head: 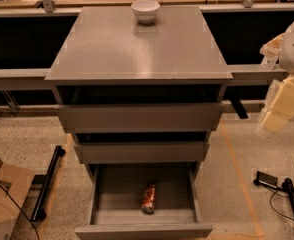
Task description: Pick coke can from bottom drawer and place on counter
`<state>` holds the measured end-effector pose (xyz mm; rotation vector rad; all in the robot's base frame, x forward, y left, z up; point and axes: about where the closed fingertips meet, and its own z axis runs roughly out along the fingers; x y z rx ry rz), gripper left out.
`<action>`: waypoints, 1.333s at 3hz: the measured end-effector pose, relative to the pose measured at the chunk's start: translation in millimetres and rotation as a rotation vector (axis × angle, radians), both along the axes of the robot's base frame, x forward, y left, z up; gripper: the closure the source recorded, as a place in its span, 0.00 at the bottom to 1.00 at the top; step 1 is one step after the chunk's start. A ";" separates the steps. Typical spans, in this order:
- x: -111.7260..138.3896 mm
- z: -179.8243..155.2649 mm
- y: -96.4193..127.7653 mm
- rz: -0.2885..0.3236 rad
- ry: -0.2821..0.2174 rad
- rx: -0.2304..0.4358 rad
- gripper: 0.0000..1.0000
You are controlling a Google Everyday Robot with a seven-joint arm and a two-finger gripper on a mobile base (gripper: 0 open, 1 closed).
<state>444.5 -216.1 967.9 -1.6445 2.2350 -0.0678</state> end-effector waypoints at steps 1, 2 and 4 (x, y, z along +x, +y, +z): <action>13.7 -21.8 -0.5 -0.080 -0.004 0.060 0.00; 16.6 -21.4 0.1 -0.094 -0.014 0.067 0.00; 17.9 -64.2 1.1 -0.178 0.084 0.095 0.00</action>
Offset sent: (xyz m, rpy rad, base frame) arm 0.0112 -0.0004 -0.0179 0.0496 -0.0038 -0.0639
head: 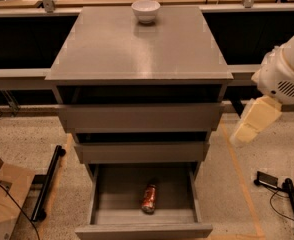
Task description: Pick coke can from bottom drawer and place on counter
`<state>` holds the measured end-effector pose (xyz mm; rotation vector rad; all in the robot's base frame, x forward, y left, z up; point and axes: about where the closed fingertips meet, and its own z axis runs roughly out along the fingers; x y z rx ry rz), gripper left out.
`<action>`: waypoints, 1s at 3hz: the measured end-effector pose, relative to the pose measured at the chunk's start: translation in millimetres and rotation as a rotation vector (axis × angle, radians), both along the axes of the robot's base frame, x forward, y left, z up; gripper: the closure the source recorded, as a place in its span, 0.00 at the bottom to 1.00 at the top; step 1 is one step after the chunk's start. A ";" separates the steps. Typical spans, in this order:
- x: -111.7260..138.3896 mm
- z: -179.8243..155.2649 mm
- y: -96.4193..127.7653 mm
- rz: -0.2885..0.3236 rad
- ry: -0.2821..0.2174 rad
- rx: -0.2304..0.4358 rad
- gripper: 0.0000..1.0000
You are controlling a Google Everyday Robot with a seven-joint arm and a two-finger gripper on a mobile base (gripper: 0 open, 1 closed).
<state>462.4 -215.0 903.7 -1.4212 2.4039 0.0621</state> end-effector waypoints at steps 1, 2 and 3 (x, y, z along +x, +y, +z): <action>1.9 -53.0 15.1 -0.090 0.091 0.074 0.00; 1.4 -110.1 31.9 -0.192 0.174 0.171 0.00; 11.5 -172.5 56.4 -0.297 0.206 0.335 0.00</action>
Offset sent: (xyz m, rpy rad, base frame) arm 0.0078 0.0552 -0.1902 0.3260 0.2734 -0.3478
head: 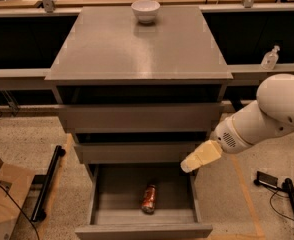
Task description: Pick coke can from bottom drawer and place on counter
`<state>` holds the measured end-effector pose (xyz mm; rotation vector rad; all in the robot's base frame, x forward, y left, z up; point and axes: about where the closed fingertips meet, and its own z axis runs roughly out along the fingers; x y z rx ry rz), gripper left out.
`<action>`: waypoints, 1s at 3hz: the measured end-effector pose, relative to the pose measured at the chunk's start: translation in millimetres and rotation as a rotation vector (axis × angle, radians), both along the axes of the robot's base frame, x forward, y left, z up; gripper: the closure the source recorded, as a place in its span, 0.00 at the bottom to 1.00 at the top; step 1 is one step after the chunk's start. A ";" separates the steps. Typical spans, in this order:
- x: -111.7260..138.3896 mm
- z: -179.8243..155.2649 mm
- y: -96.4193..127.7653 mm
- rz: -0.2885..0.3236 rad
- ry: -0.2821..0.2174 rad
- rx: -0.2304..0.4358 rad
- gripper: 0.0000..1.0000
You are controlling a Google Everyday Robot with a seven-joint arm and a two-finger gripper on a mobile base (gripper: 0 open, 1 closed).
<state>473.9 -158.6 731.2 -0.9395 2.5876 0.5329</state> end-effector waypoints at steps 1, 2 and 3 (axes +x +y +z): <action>-0.5 -0.1 0.2 0.001 0.002 0.000 0.00; 6.7 -38.0 15.7 -0.039 0.068 0.056 0.00; 17.6 -94.9 40.2 -0.098 0.143 0.137 0.00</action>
Offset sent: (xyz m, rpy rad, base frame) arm 0.0225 0.0425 -0.1077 0.1643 0.1928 -0.1208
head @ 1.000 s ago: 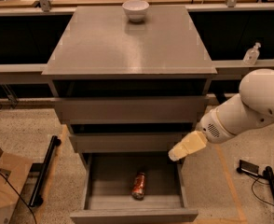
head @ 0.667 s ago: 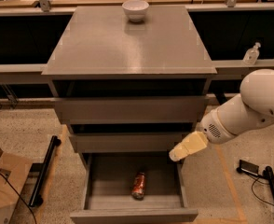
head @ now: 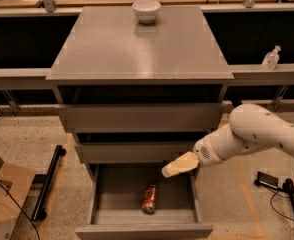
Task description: Pick coke can from bottom drawer and place on counter
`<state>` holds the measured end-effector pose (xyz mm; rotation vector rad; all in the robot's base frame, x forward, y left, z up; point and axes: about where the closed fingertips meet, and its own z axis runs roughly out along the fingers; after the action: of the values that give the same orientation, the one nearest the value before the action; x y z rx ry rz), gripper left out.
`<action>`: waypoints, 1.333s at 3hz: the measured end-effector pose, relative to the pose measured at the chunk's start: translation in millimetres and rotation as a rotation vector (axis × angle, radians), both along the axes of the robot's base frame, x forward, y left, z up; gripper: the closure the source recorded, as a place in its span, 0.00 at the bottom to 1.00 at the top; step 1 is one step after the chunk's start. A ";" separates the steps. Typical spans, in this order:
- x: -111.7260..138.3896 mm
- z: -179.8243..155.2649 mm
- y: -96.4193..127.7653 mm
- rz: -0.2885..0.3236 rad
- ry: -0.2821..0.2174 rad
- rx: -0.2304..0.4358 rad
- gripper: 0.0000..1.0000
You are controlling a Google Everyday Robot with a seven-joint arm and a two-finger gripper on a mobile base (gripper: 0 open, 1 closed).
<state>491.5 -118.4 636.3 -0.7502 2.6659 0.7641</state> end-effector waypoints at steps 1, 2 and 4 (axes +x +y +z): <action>13.4 -57.8 23.5 -0.051 0.038 0.036 0.00; 29.0 -119.3 47.6 -0.106 0.081 0.052 0.00; 47.2 -158.5 51.6 -0.162 0.110 0.026 0.00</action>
Offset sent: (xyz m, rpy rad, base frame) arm 0.0521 0.0770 -0.1967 0.0730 0.1309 -0.1832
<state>538.7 -66.8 477.8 -0.4910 2.7663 0.8176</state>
